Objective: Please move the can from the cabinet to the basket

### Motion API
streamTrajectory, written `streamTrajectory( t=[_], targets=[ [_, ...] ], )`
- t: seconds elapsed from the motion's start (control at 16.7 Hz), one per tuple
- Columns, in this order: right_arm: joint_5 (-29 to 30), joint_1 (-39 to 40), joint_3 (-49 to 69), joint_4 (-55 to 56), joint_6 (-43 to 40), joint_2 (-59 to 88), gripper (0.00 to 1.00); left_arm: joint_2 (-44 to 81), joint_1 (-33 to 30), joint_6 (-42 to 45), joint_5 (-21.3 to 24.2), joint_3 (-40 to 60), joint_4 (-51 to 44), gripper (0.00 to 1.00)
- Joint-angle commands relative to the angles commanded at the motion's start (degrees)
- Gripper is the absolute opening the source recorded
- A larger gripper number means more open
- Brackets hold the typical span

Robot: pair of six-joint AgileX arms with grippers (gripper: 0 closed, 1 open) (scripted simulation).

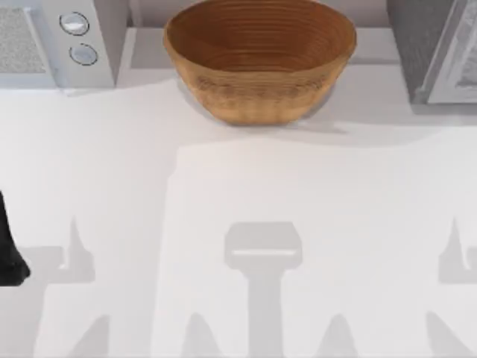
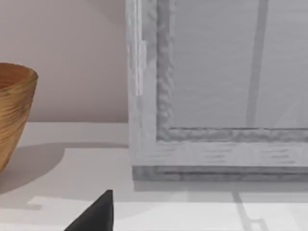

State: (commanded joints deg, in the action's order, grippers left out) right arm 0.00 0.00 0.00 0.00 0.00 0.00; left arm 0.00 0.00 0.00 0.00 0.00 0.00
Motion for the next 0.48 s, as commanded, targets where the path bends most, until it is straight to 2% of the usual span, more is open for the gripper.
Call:
streamTrajectory(
  t=[0.24, 0.48],
  targets=[
    [0.25, 0.23, 1.82, -0.53, 0.02, 1.68, 1.0, 0.0, 0.0, 0.0, 0.0, 0.0, 0.0, 1.0],
    [1.61, 1.5, 12.67, -3.42, 0.11, 10.84, 1.0, 0.0, 0.0, 0.0, 0.0, 0.0, 0.0, 1.0]
  ],
)
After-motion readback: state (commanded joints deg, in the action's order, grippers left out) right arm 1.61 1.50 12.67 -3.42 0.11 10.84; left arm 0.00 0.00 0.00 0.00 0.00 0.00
